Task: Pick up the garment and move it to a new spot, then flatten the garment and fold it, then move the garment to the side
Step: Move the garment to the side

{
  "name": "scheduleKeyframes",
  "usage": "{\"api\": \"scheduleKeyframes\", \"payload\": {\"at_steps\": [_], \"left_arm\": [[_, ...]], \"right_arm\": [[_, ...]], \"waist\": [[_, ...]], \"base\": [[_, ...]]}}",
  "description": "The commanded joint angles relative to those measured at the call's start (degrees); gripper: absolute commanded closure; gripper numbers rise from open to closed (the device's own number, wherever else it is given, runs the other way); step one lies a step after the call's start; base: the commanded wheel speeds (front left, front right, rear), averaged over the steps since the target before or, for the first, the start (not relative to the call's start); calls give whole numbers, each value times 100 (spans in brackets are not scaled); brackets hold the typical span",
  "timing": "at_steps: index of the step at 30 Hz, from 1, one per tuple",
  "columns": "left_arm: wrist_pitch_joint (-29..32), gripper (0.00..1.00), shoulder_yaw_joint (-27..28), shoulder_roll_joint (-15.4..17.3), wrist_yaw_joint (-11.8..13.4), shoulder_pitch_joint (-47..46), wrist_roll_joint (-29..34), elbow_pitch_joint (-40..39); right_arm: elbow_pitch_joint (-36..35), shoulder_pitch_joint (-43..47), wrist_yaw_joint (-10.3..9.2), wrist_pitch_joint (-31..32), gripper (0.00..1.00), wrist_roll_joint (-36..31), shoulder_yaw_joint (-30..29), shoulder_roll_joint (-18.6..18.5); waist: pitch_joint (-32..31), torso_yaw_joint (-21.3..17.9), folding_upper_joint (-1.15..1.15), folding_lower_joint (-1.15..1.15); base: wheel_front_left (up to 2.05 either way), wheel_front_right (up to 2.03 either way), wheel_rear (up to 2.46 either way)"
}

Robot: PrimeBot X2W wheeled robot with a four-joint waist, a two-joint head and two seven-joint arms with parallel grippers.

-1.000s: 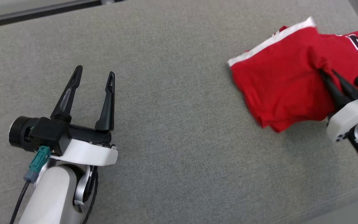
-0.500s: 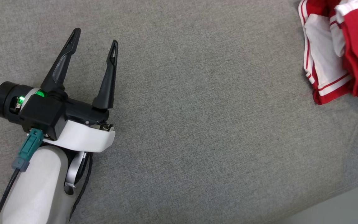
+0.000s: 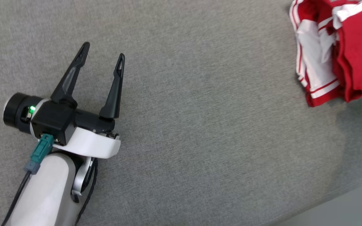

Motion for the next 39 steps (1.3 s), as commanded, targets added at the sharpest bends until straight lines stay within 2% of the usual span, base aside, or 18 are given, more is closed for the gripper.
{"api": "scheduleKeyframes", "payload": {"at_steps": [1,8,14,17,24,25,34,39], "left_arm": [[-20,0,9,5,47,79,-29,36],[-64,0,6,-38,127,425,-167,157],[-182,0,65,-120,253,738,-321,284],[-259,0,75,-200,303,900,-408,384],[-480,0,213,-349,478,1305,-633,624],[-480,0,213,-349,478,1305,-633,624],[-657,0,461,-383,692,1846,-803,805],[-695,0,501,-342,715,2178,-856,842]], "right_arm": [[-55,130,-11,-96,0,68,20,40],[-738,884,-12,-277,0,191,-137,343],[-1776,1680,-11,-280,0,-276,-542,728],[-2186,2012,-10,-282,0,-544,-624,919],[-3195,2657,-7,84,0,-1059,-693,1400],[-3195,2657,-7,84,0,-1059,-693,1400],[-3959,3348,-7,679,0,-1423,-851,1672],[-4253,3734,-7,972,0,-1573,-926,1683]], "waist": [[-232,-94,0,0],[-770,-206,0,0],[-1222,-62,0,0],[-1447,124,0,0],[-1893,895,0,0],[-1893,895,0,0],[-2409,1759,0,0],[-2724,1945,0,0]], "base": [[0,0,0],[0,0,0],[0,0,0],[0,0,0],[0,0,0],[0,0,0],[0,0,0],[0,0,0]]}}
